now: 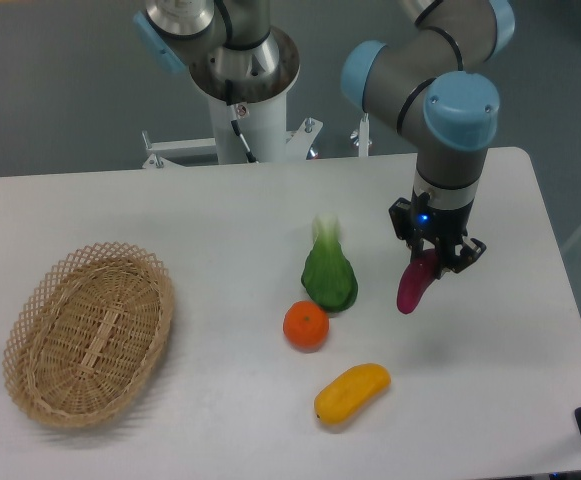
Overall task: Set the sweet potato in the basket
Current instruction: 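Lift the held purple sweet potato slightly with the gripper, then carry the sweet potato past the orange toward the wicker basket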
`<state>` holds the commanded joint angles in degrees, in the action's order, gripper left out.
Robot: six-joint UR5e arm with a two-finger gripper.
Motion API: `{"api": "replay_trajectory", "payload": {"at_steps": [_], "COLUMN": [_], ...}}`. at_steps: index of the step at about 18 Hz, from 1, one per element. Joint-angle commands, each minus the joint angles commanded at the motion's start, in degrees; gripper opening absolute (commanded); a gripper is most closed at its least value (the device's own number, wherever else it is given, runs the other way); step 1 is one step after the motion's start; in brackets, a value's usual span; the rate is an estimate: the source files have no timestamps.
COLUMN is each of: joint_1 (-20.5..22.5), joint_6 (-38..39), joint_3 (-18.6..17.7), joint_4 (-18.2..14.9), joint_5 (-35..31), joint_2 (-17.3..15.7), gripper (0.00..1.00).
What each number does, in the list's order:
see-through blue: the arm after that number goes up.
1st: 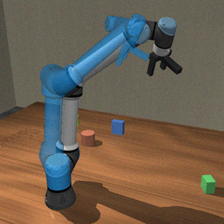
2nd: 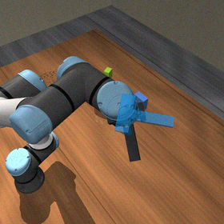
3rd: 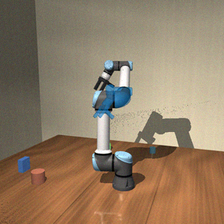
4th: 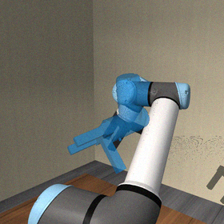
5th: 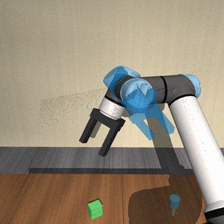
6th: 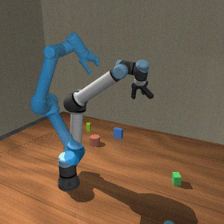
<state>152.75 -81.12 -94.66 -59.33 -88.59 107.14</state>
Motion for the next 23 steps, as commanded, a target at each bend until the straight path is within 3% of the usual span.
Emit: {"api": "replay_trajectory", "payload": {"at_steps": [8, 23], "joint_1": [-0.6, -13.9], "joint_6": [1.0, 14.8], "joint_3": [-0.2, 1.4], "joint_4": [0.0, 0.6], "joint_5": [0.3, 1.5], "joint_2": [0.0, 1.5], "gripper": [0.03, 0.03]}}
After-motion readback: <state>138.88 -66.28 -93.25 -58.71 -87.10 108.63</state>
